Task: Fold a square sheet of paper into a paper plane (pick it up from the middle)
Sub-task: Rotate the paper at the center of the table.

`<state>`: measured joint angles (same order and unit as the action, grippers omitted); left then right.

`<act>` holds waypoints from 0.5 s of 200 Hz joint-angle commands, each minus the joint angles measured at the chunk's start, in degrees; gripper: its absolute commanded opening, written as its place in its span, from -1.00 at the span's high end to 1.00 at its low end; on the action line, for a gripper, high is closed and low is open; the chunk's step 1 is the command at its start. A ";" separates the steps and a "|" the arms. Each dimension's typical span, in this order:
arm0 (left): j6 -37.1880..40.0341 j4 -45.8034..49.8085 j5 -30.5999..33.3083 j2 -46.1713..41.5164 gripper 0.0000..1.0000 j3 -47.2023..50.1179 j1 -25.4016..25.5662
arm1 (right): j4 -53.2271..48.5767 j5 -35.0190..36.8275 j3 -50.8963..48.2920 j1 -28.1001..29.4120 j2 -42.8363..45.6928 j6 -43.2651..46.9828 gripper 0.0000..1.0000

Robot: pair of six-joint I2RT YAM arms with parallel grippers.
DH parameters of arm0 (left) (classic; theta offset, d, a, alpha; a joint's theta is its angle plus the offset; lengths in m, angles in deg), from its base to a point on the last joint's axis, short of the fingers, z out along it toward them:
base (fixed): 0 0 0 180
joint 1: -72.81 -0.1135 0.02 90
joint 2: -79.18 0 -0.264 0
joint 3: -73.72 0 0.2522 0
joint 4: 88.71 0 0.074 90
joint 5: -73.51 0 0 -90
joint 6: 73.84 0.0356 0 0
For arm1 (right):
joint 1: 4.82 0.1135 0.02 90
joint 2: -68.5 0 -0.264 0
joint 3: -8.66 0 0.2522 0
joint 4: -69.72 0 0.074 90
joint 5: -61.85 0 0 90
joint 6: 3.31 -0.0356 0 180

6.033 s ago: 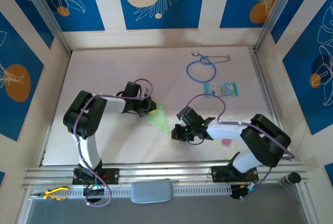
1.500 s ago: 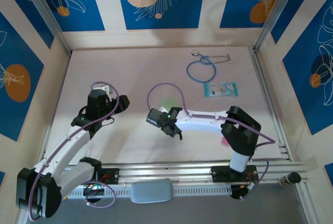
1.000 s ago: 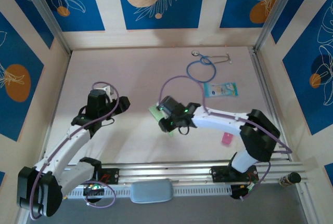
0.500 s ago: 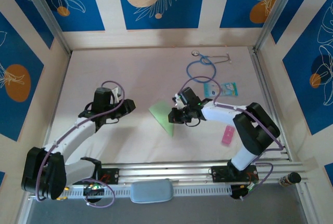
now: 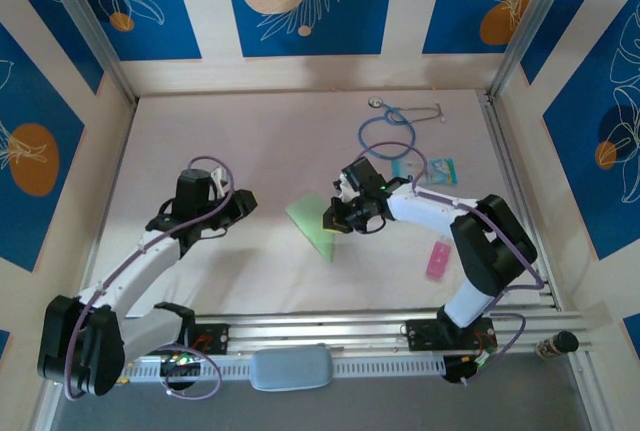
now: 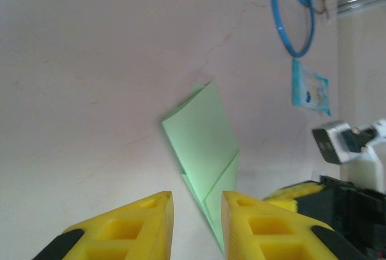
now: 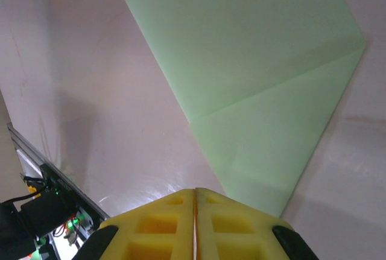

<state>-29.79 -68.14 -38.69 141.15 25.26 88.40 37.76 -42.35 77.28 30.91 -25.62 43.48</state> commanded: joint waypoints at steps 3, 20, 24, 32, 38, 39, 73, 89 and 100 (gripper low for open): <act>1.16 -2.29 -3.23 -3.02 0.45 1.41 -0.48 | -4.09 3.34 2.22 1.49 -0.26 -2.91 0.84; 1.73 -1.99 -5.29 -4.15 0.44 2.16 -0.48 | 1.85 1.12 -0.39 2.20 0.87 -5.89 0.82; 2.05 -1.35 -5.23 -4.40 0.45 2.29 -0.47 | 2.86 0.99 -0.82 2.24 0.65 -6.79 0.82; 2.20 -0.53 -4.75 -5.10 0.45 2.90 -0.48 | 4.06 0.09 -0.99 2.08 -0.24 -7.99 0.82; 1.82 -0.53 -4.30 -5.59 0.45 3.47 -0.53 | 4.37 -0.74 -0.62 2.09 -1.15 -8.13 0.82; 1.74 -0.59 -4.28 -5.70 0.45 3.61 -0.55 | 4.34 -0.83 -0.44 2.08 -1.24 -8.08 0.82; 2.47 -1.93 -4.43 -6.42 0.45 4.60 -0.55 | 3.53 1.27 1.96 2.95 -4.67 -9.09 0.83; 2.18 -2.92 -4.65 -5.01 0.45 4.27 -0.57 | 3.51 1.40 2.23 3.03 -5.73 -9.00 0.83; 1.50 -4.04 -5.56 -3.60 0.45 3.95 -0.57 | 3.71 0.78 2.19 2.97 -6.36 -8.89 0.83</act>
<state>-28.72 -69.89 -42.03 135.60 29.72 88.40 41.54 -41.04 77.98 33.48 -30.67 35.73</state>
